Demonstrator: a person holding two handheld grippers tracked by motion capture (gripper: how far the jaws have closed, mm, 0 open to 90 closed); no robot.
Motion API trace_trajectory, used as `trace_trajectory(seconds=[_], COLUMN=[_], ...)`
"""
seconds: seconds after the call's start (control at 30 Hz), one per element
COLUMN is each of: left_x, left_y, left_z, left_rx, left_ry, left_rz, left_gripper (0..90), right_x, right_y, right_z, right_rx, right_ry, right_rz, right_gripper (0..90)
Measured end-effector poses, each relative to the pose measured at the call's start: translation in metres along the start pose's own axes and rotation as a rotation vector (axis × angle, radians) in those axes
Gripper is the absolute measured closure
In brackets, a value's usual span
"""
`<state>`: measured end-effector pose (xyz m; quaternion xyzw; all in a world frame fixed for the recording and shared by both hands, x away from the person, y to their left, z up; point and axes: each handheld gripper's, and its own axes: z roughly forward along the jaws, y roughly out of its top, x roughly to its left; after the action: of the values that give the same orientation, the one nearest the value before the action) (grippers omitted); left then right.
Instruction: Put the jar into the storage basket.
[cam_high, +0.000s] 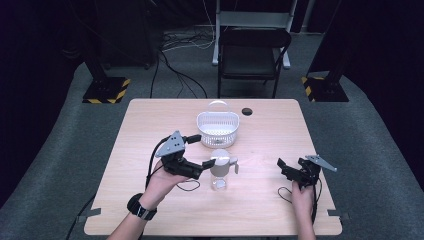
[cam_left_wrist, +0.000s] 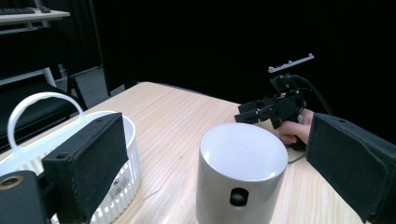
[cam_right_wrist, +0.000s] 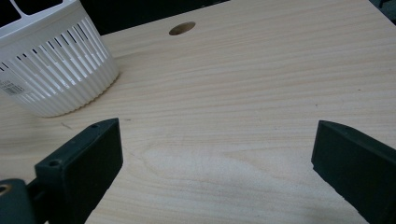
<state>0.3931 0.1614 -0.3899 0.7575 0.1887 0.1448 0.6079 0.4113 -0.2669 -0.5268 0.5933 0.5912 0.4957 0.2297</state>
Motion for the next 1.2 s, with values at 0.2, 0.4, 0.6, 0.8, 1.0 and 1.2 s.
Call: trace_trajectory(seconds=[0.2,0.4,0.6,0.8,1.0,1.2], left_x=[-0.002,-0.003,-0.002,-0.003,-0.005,-0.007], left_y=[-0.004,-0.008,-0.012,-0.016,-0.018,-0.021], left_z=[0.008,0.015,0.021,0.025,0.028,0.032], left_rx=[0.001,0.003,0.003,0.005,0.005,0.006], left_ry=[-0.022,-0.039,-0.048,-0.054,-0.062,-0.064], left_rz=[-0.004,-0.002,-0.008,-0.011,-0.009,-0.015], left_gripper=[6.0,6.8,6.9,8.2,10.2,12.5], right_x=[0.000,0.000,0.000,0.000,0.000,0.000], right_y=[0.000,0.000,0.000,0.000,0.000,0.000], right_z=[0.000,0.000,0.000,0.000,0.000,0.000], right_rx=[0.000,0.001,0.001,0.001,0.001,0.001], right_ry=[0.001,0.003,0.005,0.005,0.006,0.006], right_rz=[0.001,0.002,0.003,0.003,0.003,0.003], right_gripper=[1.1,1.1,1.1,1.1,1.1,1.1])
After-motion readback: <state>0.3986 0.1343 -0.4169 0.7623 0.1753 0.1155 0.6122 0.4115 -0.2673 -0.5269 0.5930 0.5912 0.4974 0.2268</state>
